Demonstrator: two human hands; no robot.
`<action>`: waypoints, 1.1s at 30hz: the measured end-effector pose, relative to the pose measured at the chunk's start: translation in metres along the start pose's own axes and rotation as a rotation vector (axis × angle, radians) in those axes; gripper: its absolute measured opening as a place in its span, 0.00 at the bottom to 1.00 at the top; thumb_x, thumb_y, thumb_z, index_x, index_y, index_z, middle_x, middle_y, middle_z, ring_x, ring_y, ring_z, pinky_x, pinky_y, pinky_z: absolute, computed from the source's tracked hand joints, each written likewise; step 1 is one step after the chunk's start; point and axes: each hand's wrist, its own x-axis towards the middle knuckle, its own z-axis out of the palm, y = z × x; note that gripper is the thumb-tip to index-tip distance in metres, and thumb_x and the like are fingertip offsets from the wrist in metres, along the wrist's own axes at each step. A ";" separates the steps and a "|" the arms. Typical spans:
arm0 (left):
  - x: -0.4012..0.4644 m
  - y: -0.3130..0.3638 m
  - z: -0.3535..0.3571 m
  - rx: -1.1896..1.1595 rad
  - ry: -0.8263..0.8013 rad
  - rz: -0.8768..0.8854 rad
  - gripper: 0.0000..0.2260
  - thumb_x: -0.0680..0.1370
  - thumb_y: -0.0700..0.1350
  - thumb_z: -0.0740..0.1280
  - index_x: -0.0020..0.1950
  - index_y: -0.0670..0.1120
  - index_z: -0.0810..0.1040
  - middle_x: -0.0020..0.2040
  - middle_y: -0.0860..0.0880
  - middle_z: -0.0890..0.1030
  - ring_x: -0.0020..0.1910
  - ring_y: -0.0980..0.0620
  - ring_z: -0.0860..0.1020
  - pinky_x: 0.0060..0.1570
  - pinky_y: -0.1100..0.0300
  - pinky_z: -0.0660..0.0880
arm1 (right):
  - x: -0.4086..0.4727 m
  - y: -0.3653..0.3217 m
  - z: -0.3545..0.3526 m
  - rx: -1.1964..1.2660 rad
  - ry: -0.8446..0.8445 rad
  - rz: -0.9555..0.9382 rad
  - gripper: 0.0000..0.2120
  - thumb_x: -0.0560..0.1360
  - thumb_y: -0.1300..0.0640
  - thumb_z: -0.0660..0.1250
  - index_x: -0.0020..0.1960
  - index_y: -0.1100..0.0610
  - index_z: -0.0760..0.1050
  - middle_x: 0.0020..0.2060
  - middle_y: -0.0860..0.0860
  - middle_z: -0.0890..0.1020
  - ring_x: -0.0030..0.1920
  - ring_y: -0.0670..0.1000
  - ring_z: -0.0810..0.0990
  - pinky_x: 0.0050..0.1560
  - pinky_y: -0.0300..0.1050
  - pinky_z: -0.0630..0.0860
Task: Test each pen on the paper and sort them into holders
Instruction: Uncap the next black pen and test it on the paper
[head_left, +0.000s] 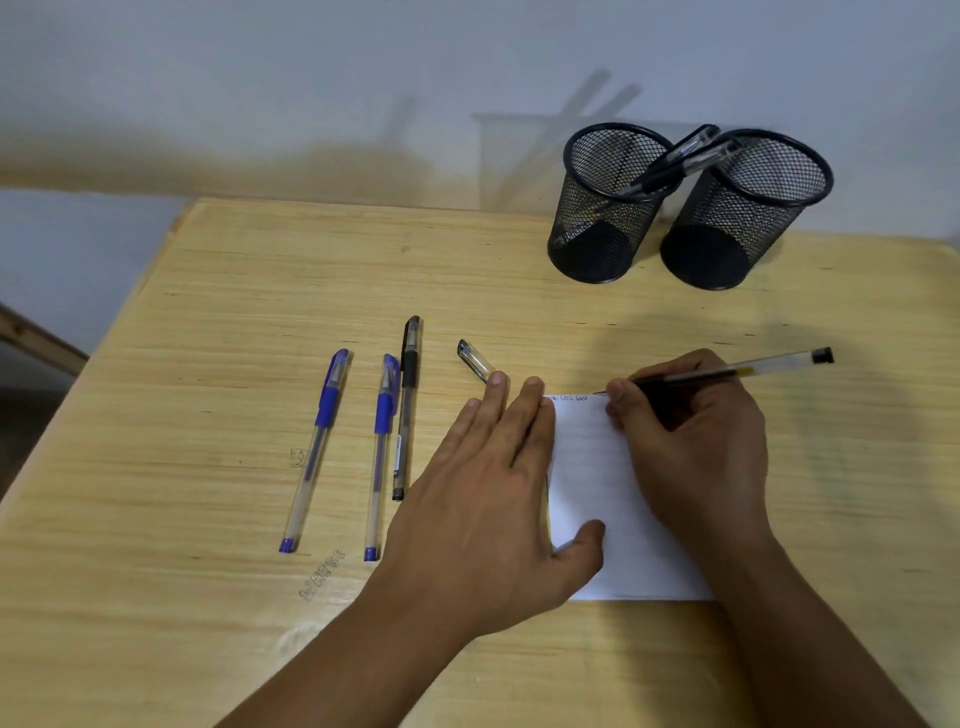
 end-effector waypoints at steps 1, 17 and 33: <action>0.000 0.000 0.000 -0.002 0.001 -0.002 0.42 0.73 0.67 0.55 0.80 0.45 0.52 0.82 0.50 0.48 0.80 0.52 0.38 0.76 0.58 0.39 | 0.000 0.001 0.000 0.011 0.009 0.001 0.06 0.73 0.54 0.73 0.45 0.54 0.78 0.36 0.44 0.83 0.40 0.38 0.81 0.39 0.24 0.72; -0.005 -0.005 -0.006 -0.152 0.041 0.037 0.35 0.77 0.59 0.63 0.79 0.46 0.59 0.81 0.51 0.54 0.79 0.55 0.43 0.75 0.64 0.45 | -0.001 -0.010 -0.018 0.366 -0.008 0.193 0.04 0.75 0.58 0.71 0.47 0.58 0.79 0.37 0.53 0.85 0.41 0.51 0.84 0.49 0.47 0.81; 0.040 -0.050 -0.048 0.173 0.011 -0.125 0.13 0.81 0.45 0.62 0.62 0.57 0.79 0.69 0.54 0.74 0.67 0.46 0.66 0.62 0.51 0.62 | -0.044 -0.009 -0.047 0.551 -0.052 0.235 0.04 0.73 0.66 0.71 0.46 0.60 0.79 0.34 0.54 0.86 0.37 0.49 0.85 0.39 0.36 0.80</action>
